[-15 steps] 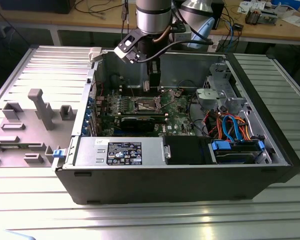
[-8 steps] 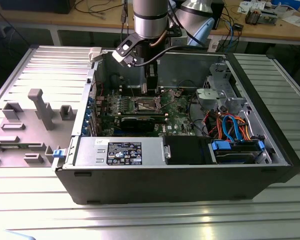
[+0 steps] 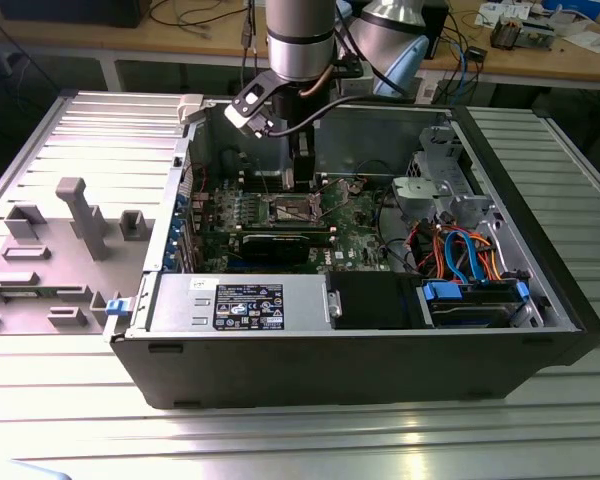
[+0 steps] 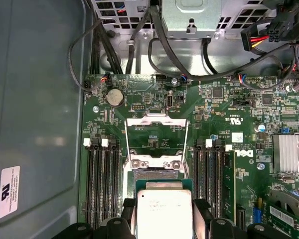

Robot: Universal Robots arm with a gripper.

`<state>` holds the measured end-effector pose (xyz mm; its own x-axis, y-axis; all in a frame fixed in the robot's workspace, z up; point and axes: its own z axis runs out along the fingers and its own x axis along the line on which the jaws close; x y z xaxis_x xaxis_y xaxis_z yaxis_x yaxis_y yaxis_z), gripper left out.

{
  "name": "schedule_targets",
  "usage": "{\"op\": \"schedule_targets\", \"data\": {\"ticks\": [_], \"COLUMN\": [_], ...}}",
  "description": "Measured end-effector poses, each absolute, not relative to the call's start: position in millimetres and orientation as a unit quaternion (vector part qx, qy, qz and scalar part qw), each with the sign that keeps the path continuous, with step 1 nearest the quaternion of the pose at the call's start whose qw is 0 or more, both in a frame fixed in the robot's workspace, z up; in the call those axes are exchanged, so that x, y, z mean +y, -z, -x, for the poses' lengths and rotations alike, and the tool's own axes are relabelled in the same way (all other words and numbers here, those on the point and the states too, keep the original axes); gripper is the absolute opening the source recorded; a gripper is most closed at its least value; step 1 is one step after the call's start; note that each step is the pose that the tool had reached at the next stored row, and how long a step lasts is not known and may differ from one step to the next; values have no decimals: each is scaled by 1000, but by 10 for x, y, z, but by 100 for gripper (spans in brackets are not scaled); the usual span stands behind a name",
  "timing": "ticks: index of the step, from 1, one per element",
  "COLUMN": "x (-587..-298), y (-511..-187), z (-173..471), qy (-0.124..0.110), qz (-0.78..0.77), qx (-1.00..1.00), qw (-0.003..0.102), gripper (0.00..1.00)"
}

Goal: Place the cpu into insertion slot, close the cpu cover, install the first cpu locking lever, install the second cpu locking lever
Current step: 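Place the cpu into insertion slot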

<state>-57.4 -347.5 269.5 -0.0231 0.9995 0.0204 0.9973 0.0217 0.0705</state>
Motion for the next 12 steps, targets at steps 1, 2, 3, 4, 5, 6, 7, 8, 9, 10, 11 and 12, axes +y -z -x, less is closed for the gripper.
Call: {"op": "schedule_targets", "data": {"ticks": [1, 2, 3, 4, 5, 6, 7, 8, 9, 10, 11, 12], "x": [-3474, -3474, -3474, -3474, -3474, -3474, -3472, -3467, -3460, -3453, -3451, -3452], "y": [-2694, -2694, -2692, -2690, -2688, -2685, -2683, -2681, -2680, -2679, -2677, -2676], "z": [574, 574, 574, 574, 574, 573, 573, 574, 574, 574, 573, 573], "qy": [-32, -32, -32, -32, -32, -32, -33, -32, -32, -32, -33, -32], "qz": [-699, -699, -699, -699, -699, -699, -699, -699, -699, -699, -699, -699], "qx": [714, 715, 714, 715, 715, 714, 714, 714, 714, 714, 715, 715], "qw": [17, 17, 17, 17, 17, 17, 17, 17, 17, 17, 17, 17], "gripper": [55, 55, 55, 55, 55, 55, 55, 55, 55, 55, 55, 55]}}
